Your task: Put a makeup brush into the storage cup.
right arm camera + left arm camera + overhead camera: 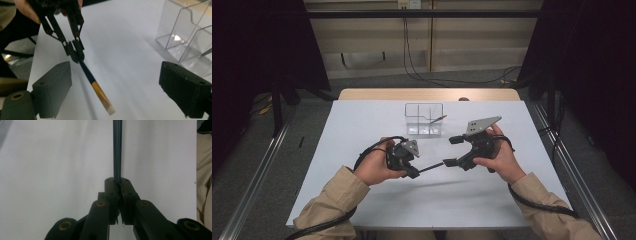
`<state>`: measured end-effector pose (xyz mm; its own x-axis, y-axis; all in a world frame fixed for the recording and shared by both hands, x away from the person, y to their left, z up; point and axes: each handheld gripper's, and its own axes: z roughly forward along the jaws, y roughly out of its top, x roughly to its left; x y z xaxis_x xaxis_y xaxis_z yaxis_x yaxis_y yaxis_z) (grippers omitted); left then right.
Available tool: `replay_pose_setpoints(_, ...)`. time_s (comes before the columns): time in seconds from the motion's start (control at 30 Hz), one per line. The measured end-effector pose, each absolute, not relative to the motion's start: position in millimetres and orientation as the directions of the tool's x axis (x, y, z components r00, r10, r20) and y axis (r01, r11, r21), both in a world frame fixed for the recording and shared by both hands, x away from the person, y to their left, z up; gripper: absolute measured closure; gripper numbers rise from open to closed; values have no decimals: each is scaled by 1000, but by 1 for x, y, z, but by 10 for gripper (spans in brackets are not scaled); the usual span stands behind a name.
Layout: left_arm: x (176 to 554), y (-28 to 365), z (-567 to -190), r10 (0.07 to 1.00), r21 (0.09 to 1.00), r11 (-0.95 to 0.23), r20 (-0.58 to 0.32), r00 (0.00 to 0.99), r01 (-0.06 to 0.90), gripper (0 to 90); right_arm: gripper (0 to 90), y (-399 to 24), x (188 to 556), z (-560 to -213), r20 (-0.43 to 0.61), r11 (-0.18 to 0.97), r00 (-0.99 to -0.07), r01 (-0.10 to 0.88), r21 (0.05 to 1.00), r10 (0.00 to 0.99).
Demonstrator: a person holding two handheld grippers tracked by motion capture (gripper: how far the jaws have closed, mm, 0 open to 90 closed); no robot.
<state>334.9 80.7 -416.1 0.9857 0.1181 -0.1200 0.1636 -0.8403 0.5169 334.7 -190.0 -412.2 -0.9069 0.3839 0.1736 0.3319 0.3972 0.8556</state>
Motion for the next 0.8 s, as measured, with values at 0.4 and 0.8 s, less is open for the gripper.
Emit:
replay_pose_setpoints(0.4,334,83,-419,128,572,-799,-136,982,184,861,96,-198,332,-416,230,214,-889,333,918,396)
replay_pose_setpoints(0.8,335,87,-419,147,628,-749,-153,977,211,861,95,-200,333,-420,243,163,-878,334,929,413)
